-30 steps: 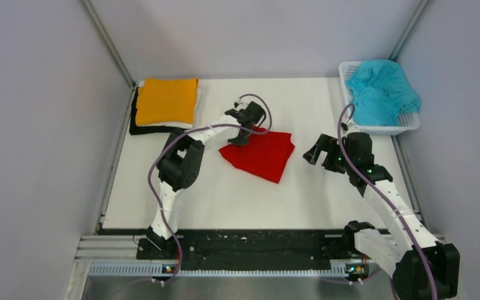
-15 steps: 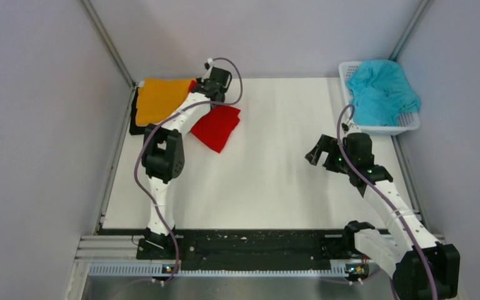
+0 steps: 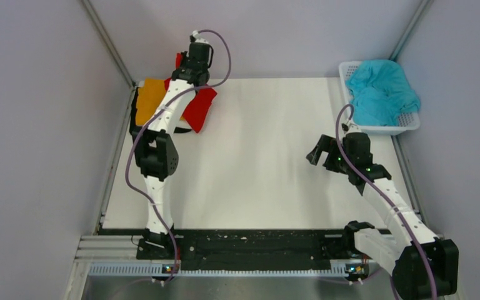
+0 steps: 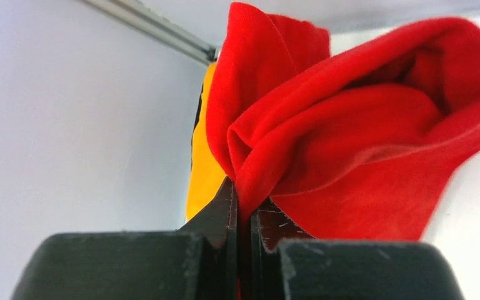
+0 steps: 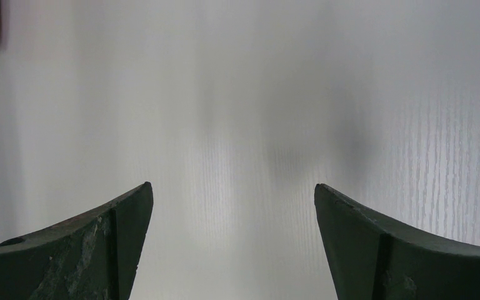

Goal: Fold and stack the t-shirts
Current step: Put the neatly folded tshirt into the corner of the board with the left arm

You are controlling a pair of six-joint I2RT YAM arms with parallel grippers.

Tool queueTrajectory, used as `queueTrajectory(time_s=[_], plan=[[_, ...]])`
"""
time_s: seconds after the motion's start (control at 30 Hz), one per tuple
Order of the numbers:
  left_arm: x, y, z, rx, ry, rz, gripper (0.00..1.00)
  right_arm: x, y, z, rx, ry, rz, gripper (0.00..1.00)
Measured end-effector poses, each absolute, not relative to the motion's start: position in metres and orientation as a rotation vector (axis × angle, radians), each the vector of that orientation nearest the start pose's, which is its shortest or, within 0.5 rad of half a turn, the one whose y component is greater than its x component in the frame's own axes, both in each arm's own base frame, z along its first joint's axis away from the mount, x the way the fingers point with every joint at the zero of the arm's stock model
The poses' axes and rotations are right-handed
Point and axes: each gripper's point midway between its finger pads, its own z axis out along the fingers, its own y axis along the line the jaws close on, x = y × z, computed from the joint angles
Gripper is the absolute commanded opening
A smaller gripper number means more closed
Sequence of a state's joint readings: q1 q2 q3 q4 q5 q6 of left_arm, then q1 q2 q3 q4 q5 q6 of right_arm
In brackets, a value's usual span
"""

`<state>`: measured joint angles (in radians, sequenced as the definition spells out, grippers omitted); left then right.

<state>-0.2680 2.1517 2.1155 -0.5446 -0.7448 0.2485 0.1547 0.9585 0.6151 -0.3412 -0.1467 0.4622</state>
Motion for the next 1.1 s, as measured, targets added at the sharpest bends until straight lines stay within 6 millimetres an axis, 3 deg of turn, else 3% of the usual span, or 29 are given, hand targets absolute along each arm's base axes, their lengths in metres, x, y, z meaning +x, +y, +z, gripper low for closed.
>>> queueTrajectory(time_s=[0.2, 0.5, 0.87, 1.1], plan=[[0.574, -0.037, 0.273, 0.095, 2.034, 0.664, 0.00, 0.276, 0.086, 0.119, 0.274, 2.277, 0.477, 0.99], [0.572, -0.040, 0.277, 0.092, 2.066, 0.569, 0.00, 0.276, 0.084, 0.119, 0.276, 2.277, 0.463, 0.99], [0.567, -0.036, 0.332, 0.041, 1.978, 0.453, 0.00, 0.276, 0.082, 0.118, 0.283, 2.276, 0.449, 0.99], [0.565, -0.037, 0.336, 0.038, 1.975, 0.426, 0.00, 0.277, 0.081, 0.118, 0.285, 2.276, 0.445, 0.99]])
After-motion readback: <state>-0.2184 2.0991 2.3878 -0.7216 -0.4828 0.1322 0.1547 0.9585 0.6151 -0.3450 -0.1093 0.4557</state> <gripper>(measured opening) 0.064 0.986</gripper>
